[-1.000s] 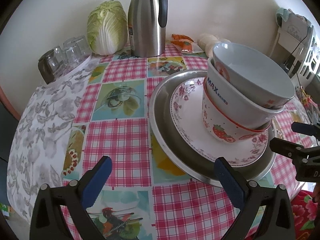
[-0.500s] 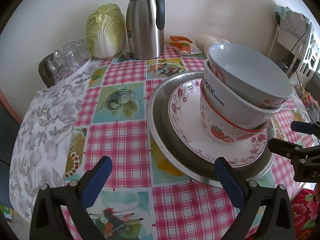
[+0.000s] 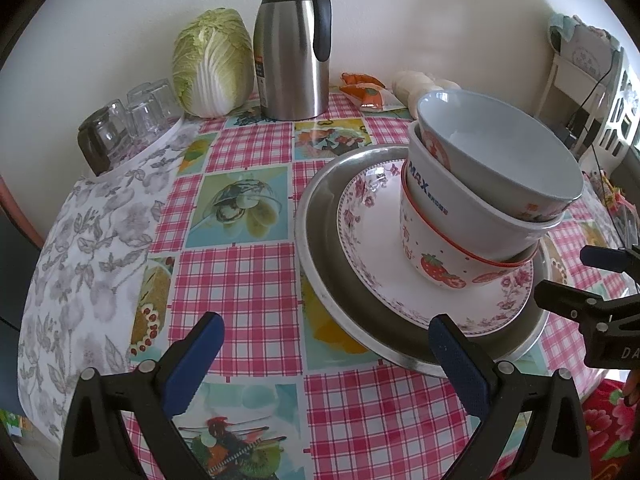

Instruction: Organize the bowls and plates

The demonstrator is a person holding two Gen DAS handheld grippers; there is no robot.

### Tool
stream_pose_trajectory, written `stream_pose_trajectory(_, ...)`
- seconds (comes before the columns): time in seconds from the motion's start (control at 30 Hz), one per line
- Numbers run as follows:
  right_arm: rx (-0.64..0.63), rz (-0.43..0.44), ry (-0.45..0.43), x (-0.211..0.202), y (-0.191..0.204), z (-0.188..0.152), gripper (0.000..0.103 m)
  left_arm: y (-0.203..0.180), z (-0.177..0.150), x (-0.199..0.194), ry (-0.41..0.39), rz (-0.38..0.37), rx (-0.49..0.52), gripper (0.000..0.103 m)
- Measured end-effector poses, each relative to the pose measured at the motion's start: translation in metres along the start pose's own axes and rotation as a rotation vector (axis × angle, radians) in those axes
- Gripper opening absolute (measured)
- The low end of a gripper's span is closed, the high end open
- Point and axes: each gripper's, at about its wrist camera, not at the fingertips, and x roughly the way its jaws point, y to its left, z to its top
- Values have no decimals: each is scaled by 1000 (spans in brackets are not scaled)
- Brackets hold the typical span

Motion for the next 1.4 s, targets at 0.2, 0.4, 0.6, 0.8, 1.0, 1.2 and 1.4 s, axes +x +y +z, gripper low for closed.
stream_pose_trajectory(0.2, 0, 0, 0, 0, 0, 0, 96, 1, 1, 0, -2, 1, -11, 103)
stream_pose_trajectory(0.4, 0, -1, 0, 0, 1, 0, 96, 2, 1, 0, -2, 2, -12, 103)
stream_pose_trajectory(0.6, 1, -1, 1, 0, 1, 0, 96, 3, 2, 0, -3, 9, -24, 103)
stream_pose_trajectory(0.8, -1, -1, -1, -1, 1, 0, 96, 4, 2, 1, -2, 10, -25, 103)
stream_pose_trajectory(1.0, -1, -1, -1, -1, 1, 0, 96, 4, 1, 1, 0, 12, -29, 103)
stream_pose_trajectory(1.2, -1, -1, -1, -1, 2, 0, 96, 4, 1, 1, 0, 15, -30, 103)
stream_pose_trajectory(1.4, -1, -1, 0, -1, 2, 0, 96, 6, 1, 2, 8, 23, -43, 103)
